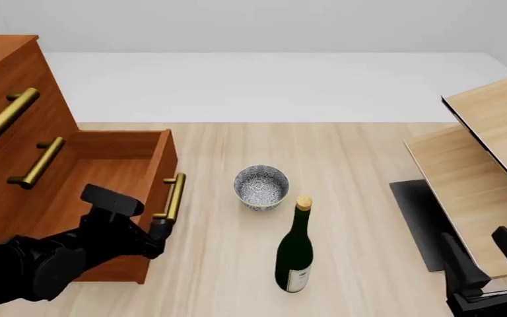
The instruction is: Put the wine bottle in the bottom drawer of the cabinet.
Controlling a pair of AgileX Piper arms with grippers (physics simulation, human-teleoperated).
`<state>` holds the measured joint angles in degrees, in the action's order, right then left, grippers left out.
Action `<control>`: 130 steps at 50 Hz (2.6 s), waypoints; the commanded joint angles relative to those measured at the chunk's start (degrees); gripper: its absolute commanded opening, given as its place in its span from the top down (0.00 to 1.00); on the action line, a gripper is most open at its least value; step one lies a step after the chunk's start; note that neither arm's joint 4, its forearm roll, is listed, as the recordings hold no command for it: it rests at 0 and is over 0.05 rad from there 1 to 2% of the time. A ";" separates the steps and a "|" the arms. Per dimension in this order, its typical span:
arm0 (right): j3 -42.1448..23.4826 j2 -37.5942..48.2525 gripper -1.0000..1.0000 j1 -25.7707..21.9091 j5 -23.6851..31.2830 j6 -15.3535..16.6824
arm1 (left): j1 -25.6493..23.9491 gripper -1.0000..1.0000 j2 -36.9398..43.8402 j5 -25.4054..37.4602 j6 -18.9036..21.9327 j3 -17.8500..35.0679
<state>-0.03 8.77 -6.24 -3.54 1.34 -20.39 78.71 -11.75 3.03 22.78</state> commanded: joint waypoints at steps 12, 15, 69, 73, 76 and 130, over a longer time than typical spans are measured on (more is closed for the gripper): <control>0.00 0.09 0.00 -0.46 0.01 0.02 | -4.34 0.00 -15.67 15.01 -4.99 2.73; 0.00 0.55 0.00 -0.59 -0.51 0.01 | -4.70 0.00 -18.07 17.30 -4.88 3.50; -0.02 0.40 0.00 -1.44 -0.42 0.76 | -23.67 0.00 -36.80 32.12 2.48 20.38; -0.02 0.71 0.00 -1.48 -0.70 0.77 | -25.37 0.00 -35.58 30.35 3.74 20.00; -0.02 0.74 0.00 -1.51 -0.74 0.74 | -27.15 0.00 -34.67 29.00 3.89 19.79; 0.00 1.61 0.00 -2.00 -1.13 0.72 | -36.45 0.00 -13.70 11.78 1.14 26.45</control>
<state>-0.04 9.88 -8.05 -4.33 2.06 -56.13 61.54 2.27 4.21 48.19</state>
